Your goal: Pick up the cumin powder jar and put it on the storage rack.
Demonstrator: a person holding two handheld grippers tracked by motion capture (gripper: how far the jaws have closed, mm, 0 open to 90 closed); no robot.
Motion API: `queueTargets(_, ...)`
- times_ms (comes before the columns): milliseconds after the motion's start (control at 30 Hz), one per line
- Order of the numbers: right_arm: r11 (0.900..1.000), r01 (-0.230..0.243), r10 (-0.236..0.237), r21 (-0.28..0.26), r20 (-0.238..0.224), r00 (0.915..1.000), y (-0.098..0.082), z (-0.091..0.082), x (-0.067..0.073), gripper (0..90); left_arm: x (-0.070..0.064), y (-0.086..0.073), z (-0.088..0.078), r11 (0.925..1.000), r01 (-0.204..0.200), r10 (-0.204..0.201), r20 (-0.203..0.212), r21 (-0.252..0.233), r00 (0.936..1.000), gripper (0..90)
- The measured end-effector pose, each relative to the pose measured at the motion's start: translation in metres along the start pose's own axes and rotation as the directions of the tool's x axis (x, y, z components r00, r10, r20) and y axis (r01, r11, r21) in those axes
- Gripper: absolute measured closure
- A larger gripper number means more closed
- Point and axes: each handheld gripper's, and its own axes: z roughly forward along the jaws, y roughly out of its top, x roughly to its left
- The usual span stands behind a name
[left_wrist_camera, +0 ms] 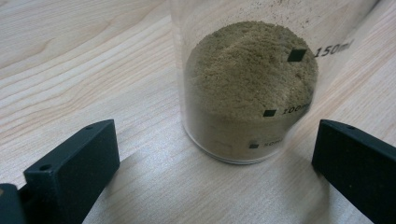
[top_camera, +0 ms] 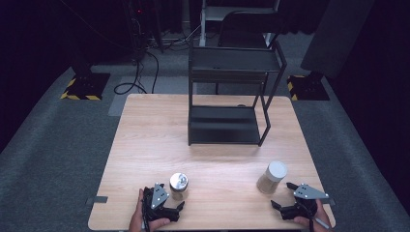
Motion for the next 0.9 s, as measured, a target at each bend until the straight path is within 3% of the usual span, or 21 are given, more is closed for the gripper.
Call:
queueTargets(400,1.000,-0.003,0.003,0.000,0.005,1.0000,0.000,0.000,0.001,0.0,0.001,0.000,0.000,1.0000,-0.002,0.002,0.005,0.000,1.0000,0.6)
queueTargets(567,1.000,-0.005,0.005,0.001,0.004,1.0000,0.000,0.000,0.001,0.0,0.004,0.002,-0.001,0.9993,0.037,-0.037,0.015,0.004,0.9992,0.6)
queueTargets(733,1.000,-0.005,0.005,0.001,0.004,1.0000,0.000,0.000,0.001,0.0,0.004,0.011,-0.006,0.9999,0.011,-0.011,0.000,-0.012,0.9999,0.9)
queueTargets(900,1.000,-0.005,0.005,0.001,0.004,1.0000,0.000,0.000,0.001,0.0,0.005,0.019,-0.006,0.9994,-0.014,0.015,0.024,-0.033,0.9996,0.9)
